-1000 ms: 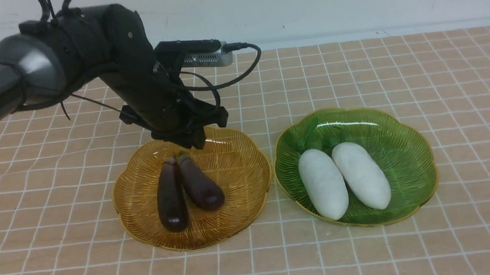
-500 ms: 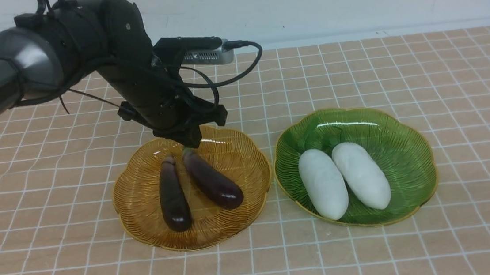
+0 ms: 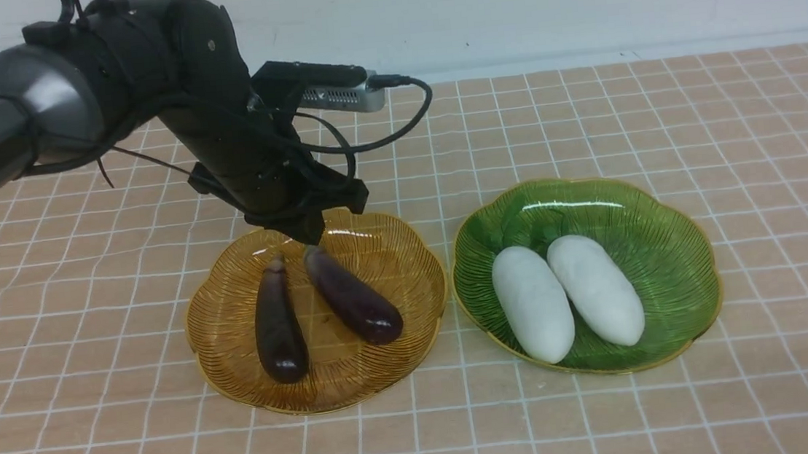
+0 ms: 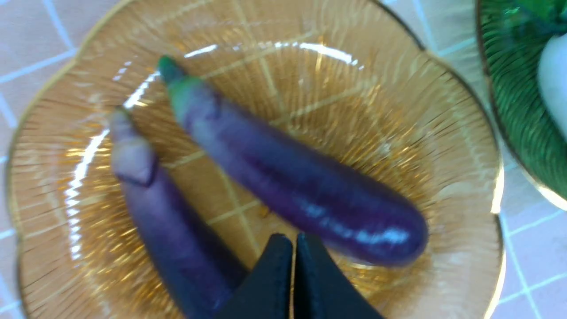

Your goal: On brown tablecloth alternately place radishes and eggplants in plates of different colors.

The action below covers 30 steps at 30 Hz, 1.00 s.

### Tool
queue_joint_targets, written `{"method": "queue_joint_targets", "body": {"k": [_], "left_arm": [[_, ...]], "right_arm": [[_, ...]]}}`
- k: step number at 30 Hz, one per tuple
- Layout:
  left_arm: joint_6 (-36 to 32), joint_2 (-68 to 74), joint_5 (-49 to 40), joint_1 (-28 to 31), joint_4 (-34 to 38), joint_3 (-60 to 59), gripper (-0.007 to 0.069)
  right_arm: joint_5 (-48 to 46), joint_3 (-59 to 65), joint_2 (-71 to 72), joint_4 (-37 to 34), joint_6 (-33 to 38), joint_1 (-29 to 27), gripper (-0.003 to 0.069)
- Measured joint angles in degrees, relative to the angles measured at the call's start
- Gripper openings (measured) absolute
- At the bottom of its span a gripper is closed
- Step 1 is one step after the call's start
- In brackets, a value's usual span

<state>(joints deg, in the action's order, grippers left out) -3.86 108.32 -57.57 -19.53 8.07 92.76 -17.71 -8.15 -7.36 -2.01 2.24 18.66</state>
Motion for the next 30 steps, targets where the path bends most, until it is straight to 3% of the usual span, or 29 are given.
{"method": "queue_joint_targets", "body": {"k": [5,11,18,21,22,26,30], "left_arm": [[-0.28,-3.99,-2.00,0.00,-0.42,0.17,-0.0004],[-1.19,-10.96,-7.17,0.00,-1.50,0.47,-0.0004],[-1.30,-21.40,-12.59,0.00,-4.71,-1.97,-0.0004],[-1.30,-36.10,-12.32,0.00,-4.16,-16.52,-0.0004],[-1.30,-41.43,-9.81,0.00,-3.18,-22.99,-0.0004],[-1.30,-62.93,14.29,0.00,1.21,-49.90,-0.0004],[-1.25,-75.30,27.39,0.00,4.18,-63.86,-0.0004]], "right_arm": [[-1.12,7.39,6.68,0.70,0.00,-9.44,-0.0016],[-3.66,9.71,7.91,0.76,0.00,-14.81,-0.0016],[-4.41,9.71,7.91,0.76,0.00,-15.09,-0.0016],[-4.41,9.71,7.91,0.76,0.00,-15.09,-0.0016],[-4.41,9.71,7.91,0.76,0.00,-15.09,-0.0016],[-4.41,9.71,7.91,0.76,0.00,-15.09,-0.0016],[-4.41,9.71,7.91,0.76,0.00,-15.09,-0.0016]]}}
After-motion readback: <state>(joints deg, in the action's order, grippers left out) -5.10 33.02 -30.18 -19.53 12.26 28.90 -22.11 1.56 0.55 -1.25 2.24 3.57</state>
